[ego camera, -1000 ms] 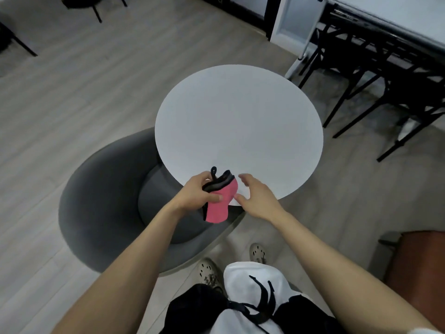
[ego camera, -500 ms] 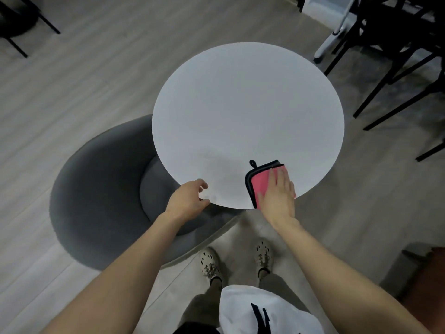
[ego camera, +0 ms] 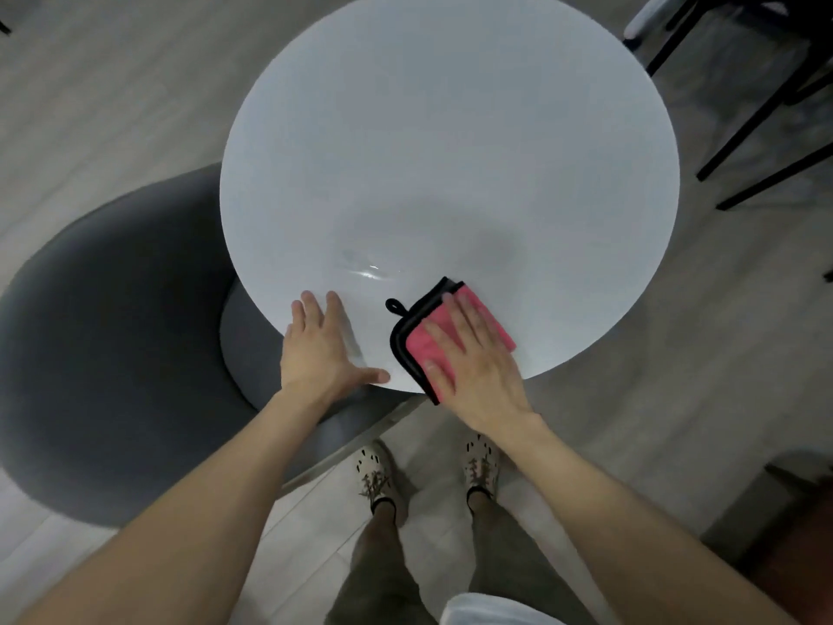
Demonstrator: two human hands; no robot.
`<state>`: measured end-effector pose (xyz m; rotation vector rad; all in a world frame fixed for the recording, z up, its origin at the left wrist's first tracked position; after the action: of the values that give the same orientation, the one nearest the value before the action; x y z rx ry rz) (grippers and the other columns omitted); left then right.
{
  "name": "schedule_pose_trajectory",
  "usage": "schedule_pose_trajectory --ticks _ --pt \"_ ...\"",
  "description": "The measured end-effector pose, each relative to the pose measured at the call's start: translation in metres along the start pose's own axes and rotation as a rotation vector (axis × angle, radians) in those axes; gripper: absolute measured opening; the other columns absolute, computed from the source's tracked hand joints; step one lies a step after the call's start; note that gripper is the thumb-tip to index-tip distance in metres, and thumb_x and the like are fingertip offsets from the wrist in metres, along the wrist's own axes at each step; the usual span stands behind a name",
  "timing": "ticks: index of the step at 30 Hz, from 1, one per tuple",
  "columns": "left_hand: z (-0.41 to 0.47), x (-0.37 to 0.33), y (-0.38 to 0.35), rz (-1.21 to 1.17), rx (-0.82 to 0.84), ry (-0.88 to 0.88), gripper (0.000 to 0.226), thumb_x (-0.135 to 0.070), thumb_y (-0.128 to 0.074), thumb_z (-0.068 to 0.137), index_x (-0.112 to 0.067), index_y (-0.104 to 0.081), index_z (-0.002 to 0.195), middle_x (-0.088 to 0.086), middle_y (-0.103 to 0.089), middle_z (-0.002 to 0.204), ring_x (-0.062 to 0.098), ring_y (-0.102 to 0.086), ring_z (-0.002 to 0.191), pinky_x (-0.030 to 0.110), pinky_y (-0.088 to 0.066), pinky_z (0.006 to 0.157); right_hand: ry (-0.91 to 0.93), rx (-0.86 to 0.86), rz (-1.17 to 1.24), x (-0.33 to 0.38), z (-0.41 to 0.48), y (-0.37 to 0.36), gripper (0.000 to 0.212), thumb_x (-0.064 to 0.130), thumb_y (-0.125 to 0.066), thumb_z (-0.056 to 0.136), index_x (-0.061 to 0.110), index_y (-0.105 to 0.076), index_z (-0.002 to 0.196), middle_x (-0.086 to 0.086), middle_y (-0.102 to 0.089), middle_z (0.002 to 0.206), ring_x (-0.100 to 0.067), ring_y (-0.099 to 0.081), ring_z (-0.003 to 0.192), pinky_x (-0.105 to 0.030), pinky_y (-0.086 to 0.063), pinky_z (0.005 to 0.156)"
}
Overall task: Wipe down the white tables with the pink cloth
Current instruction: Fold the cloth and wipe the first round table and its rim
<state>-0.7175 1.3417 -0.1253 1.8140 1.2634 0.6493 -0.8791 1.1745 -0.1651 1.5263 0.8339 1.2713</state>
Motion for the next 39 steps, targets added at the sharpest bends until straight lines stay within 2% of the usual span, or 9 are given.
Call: schedule_pose_trajectory --ticks 8,13,17,20,25,29,33,36,39 --pt "-0.007 -0.005 0.008 -0.004 -0.007 0.013 0.162 -0.082 -0.091 0.06 -0.018 0.005 0.174 0.016 0.006 0.182 0.034 0.008 0.17 0.049 -0.015 0.138 -0.568 -0.085 -0.095 -0.105 0.011 0.048 0.078 0.039 -0.049 0.101 0.004 -0.028 0.167 -0.023 -0.009 0.179 -0.038 -0.003 0.168 -0.059 -0.011 0.134" --pt "-0.008 -0.006 0.009 0.004 0.035 0.037 0.162 -0.078 -0.092 0.064 -0.017 0.009 0.174 0.017 0.011 0.182 0.034 0.013 0.17 0.053 -0.019 0.137 -0.084 -0.009 -0.045 0.032 0.034 0.001 0.066 0.053 -0.032 0.116 0.026 -0.016 0.174 -0.024 -0.005 0.179 -0.042 0.001 0.168 -0.061 -0.008 0.134" --pt "-0.008 -0.007 0.011 0.024 0.05 0.034 0.162 -0.079 -0.092 0.062 -0.016 0.008 0.174 0.018 0.009 0.182 0.034 0.012 0.17 0.055 -0.022 0.136 0.112 -0.011 -0.015 0.012 0.032 0.009 0.058 0.045 -0.041 0.114 0.026 -0.037 0.169 -0.019 -0.017 0.179 -0.034 -0.01 0.168 -0.055 -0.014 0.135" --pt "-0.009 -0.01 0.013 0.034 0.034 0.026 0.16 -0.077 -0.094 0.061 -0.016 0.002 0.173 0.018 0.003 0.181 0.035 0.006 0.17 0.056 -0.026 0.134 0.003 -0.077 -0.063 -0.077 0.034 0.036 0.06 0.037 -0.05 0.104 0.022 -0.047 0.162 -0.019 -0.022 0.178 -0.034 -0.012 0.168 -0.053 -0.014 0.135" --pt "-0.007 -0.012 0.012 0.029 0.028 0.052 0.16 -0.07 -0.099 0.059 -0.015 0.0 0.173 0.018 0.0 0.181 0.034 0.004 0.169 0.056 -0.028 0.133 -0.558 -0.172 -0.068 -0.151 0.074 0.069 0.063 0.048 -0.039 0.105 0.008 -0.045 0.154 -0.022 -0.019 0.178 -0.038 -0.012 0.167 -0.057 -0.007 0.135" --pt "-0.004 -0.009 0.01 0.038 0.046 0.065 0.161 -0.069 -0.099 0.059 -0.014 0.0 0.172 0.019 0.0 0.18 0.036 0.003 0.169 0.057 -0.031 0.132 -0.174 -0.147 0.057 -0.02 0.079 0.025 0.064 0.035 -0.048 0.11 0.006 -0.036 0.166 -0.023 -0.026 0.175 -0.041 -0.02 0.164 -0.056 -0.012 0.134" --pt "-0.003 -0.013 0.01 0.037 0.055 0.059 0.163 -0.07 -0.1 0.058 -0.011 0.001 0.173 0.023 -0.001 0.179 0.038 0.003 0.169 0.056 -0.03 0.132 0.217 0.015 -0.009 0.043 0.055 -0.005 0.061 0.049 -0.038 0.114 0.024 -0.034 0.17 -0.018 -0.012 0.18 -0.034 -0.003 0.169 -0.056 -0.008 0.135" --pt "-0.005 -0.011 0.01 0.009 0.059 0.069 0.165 -0.069 -0.1 0.059 -0.016 0.006 0.173 0.017 0.008 0.182 0.034 0.01 0.17 0.054 -0.026 0.134 0.161 -0.012 0.019 -0.028 0.065 0.013 0.058 0.051 -0.049 0.108 0.029 -0.048 0.162 -0.021 -0.023 0.177 -0.039 -0.015 0.166 -0.057 -0.013 0.134" --pt "-0.008 -0.009 0.009 -0.011 0.032 0.065 0.164 -0.072 -0.098 0.058 -0.02 0.007 0.173 0.011 0.01 0.182 0.03 0.012 0.17 0.053 -0.027 0.134 -0.203 -0.098 -0.104 -0.128 0.091 0.047 0.067 0.058 -0.039 0.108 0.028 -0.036 0.167 -0.021 -0.012 0.18 -0.04 -0.008 0.167 -0.058 -0.012 0.134"
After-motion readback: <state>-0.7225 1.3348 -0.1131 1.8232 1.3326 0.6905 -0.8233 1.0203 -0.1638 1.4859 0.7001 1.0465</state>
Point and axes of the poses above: each hand's wrist, its own z-axis towards the middle knuckle, its own y-axis out of the back of the hand, x = y × z, the point moved 4 cm from there along z, towards the middle knuckle
